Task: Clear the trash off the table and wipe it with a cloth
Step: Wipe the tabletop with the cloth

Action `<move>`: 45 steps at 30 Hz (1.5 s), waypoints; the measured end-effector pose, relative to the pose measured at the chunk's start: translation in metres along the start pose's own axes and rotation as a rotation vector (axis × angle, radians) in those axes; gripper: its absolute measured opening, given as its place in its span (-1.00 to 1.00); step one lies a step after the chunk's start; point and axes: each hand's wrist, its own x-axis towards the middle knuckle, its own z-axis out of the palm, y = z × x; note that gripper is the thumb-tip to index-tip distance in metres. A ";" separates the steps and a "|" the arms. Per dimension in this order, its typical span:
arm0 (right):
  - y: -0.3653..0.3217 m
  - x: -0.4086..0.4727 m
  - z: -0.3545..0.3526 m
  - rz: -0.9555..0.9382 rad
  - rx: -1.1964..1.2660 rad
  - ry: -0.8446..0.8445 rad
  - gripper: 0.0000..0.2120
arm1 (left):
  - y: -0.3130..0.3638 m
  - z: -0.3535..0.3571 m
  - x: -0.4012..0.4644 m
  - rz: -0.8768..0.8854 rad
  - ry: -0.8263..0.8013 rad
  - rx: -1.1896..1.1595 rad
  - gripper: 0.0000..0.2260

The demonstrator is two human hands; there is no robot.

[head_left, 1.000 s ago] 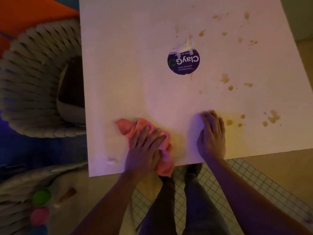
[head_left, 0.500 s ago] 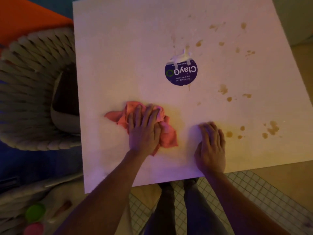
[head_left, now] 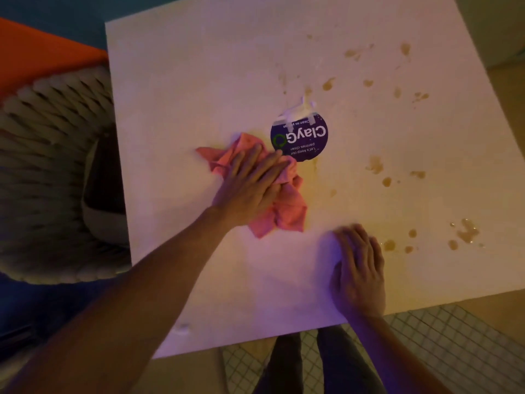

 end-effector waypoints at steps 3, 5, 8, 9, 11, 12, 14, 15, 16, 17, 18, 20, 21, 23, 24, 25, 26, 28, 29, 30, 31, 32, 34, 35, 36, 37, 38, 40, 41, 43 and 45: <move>-0.003 -0.003 0.000 0.020 -0.014 -0.013 -0.39 | -0.033 -0.004 0.002 0.063 -0.004 0.057 -0.52; -0.002 0.000 0.000 0.028 -0.024 -0.025 -0.39 | -0.027 -0.003 0.020 -0.095 0.052 0.023 -0.53; 0.000 0.003 0.000 0.035 -0.030 -0.025 -0.41 | -0.010 0.002 0.042 -0.217 0.101 -0.007 -0.54; 0.000 0.002 -0.001 0.032 -0.037 -0.017 -0.41 | -0.010 0.002 0.046 -0.210 0.090 -0.013 -0.54; 0.000 0.002 0.000 0.027 -0.031 -0.017 -0.41 | -0.014 0.000 0.055 -0.186 0.060 0.005 -0.53; 0.000 0.002 0.000 0.026 -0.030 -0.013 -0.41 | -0.016 -0.001 0.058 -0.179 0.055 0.015 -0.53; -0.004 0.003 0.001 0.038 -0.027 -0.002 -0.40 | -0.018 -0.001 0.062 -0.179 0.048 0.023 -0.53; -0.005 0.004 0.003 0.040 -0.020 -0.005 -0.39 | -0.018 -0.001 0.063 -0.189 0.046 0.026 -0.53; -0.006 0.003 0.003 0.040 -0.019 -0.013 -0.38 | -0.016 0.000 0.063 -0.204 0.048 0.021 -0.53; -0.007 0.002 0.004 0.042 -0.016 -0.020 -0.38 | -0.014 0.000 0.063 -0.221 0.050 0.011 -0.53; -0.007 0.003 0.004 0.046 -0.009 -0.030 -0.37 | -0.011 0.000 0.064 -0.242 0.050 0.005 -0.53; -0.005 0.003 0.004 0.053 0.005 -0.072 -0.37 | -0.001 0.000 0.065 -0.291 0.025 0.000 -0.52; -0.008 0.002 0.004 0.060 0.012 -0.090 -0.37 | 0.002 0.001 0.062 -0.306 0.006 -0.007 -0.52; -0.009 0.001 -0.001 0.055 0.047 -0.135 -0.39 | 0.016 0.003 0.057 -0.362 0.005 -0.015 -0.51; -0.014 -0.002 -0.001 0.041 0.073 -0.156 -0.39 | 0.022 0.005 0.053 -0.403 0.013 -0.030 -0.51; -0.013 -0.003 -0.004 0.018 0.116 -0.174 -0.38 | 0.036 0.004 0.050 -0.445 0.022 -0.050 -0.50; -0.007 -0.002 -0.008 -0.019 0.165 -0.194 -0.37 | 0.053 0.005 0.047 -0.467 0.040 -0.062 -0.49; 0.016 0.009 -0.018 -0.095 0.250 -0.197 -0.35 | 0.091 0.003 0.031 -0.432 0.034 -0.070 -0.48; 0.035 0.021 -0.026 -0.121 0.278 -0.182 -0.36 | 0.110 -0.001 0.019 -0.396 0.012 -0.076 -0.48; 0.051 0.032 -0.030 -0.126 0.298 -0.156 -0.38 | 0.121 -0.001 -0.002 -0.361 -0.006 -0.089 -0.49; 0.070 0.048 -0.037 -0.117 0.313 -0.112 -0.41 | 0.129 -0.004 -0.018 -0.333 -0.024 -0.101 -0.49; 0.090 0.066 -0.044 -0.098 0.312 -0.062 -0.45 | 0.128 -0.005 -0.033 -0.313 -0.040 -0.112 -0.50; 0.131 0.110 -0.060 -0.057 0.283 0.049 -0.51 | 0.120 -0.008 -0.033 -0.350 -0.051 -0.114 -0.50; 0.151 0.133 -0.066 -0.040 0.261 0.100 -0.53 | 0.118 -0.008 -0.021 -0.435 -0.050 -0.110 -0.51; 0.168 0.155 -0.073 -0.022 0.240 0.146 -0.55 | 0.119 -0.008 -0.002 -0.563 -0.033 -0.097 -0.51; 0.182 0.173 -0.077 -0.005 0.222 0.184 -0.57 | 0.122 -0.008 0.020 -0.710 -0.013 -0.088 -0.51; 0.191 0.189 -0.079 0.013 0.211 0.216 -0.59 | 0.127 -0.009 0.044 -0.824 0.014 -0.074 -0.51; 0.200 0.210 -0.076 0.020 0.208 0.241 -0.60 | 0.136 -0.007 0.085 -0.936 0.040 -0.060 -0.49; 0.202 0.218 -0.071 0.016 0.202 0.241 -0.60 | 0.140 -0.006 0.103 -0.937 0.049 -0.067 -0.48; 0.200 0.225 -0.061 0.020 0.142 0.233 -0.58 | 0.152 -0.007 0.125 -0.873 0.081 -0.063 -0.47; 0.195 0.226 -0.053 0.052 0.075 0.213 -0.57 | 0.164 -0.008 0.128 -0.742 0.064 -0.077 -0.46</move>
